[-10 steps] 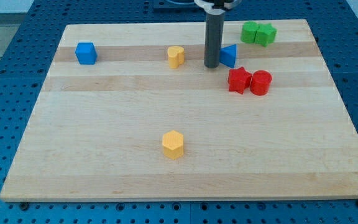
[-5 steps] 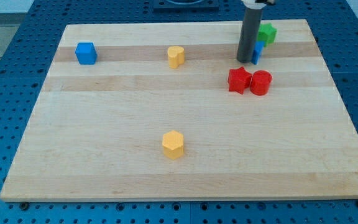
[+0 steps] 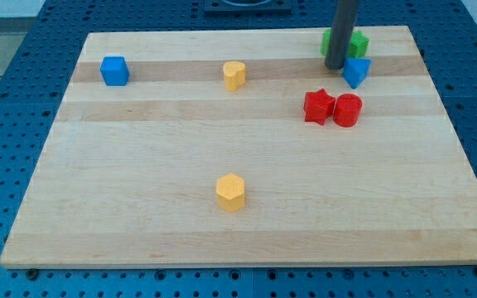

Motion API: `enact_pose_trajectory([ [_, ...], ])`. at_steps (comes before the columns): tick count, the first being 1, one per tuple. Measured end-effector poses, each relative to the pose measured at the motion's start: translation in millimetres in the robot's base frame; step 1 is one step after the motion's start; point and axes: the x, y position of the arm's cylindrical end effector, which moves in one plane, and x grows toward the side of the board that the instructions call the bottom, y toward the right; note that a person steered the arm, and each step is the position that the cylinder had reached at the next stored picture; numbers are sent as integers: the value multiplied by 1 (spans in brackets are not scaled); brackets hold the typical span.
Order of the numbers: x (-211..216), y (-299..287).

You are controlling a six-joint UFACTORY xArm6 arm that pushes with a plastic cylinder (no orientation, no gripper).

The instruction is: Place the yellow heart and blue triangle parallel to each other

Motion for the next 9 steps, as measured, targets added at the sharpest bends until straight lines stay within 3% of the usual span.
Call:
enact_pose_trajectory([
  [2,5,-35],
  [9,19,-37],
])
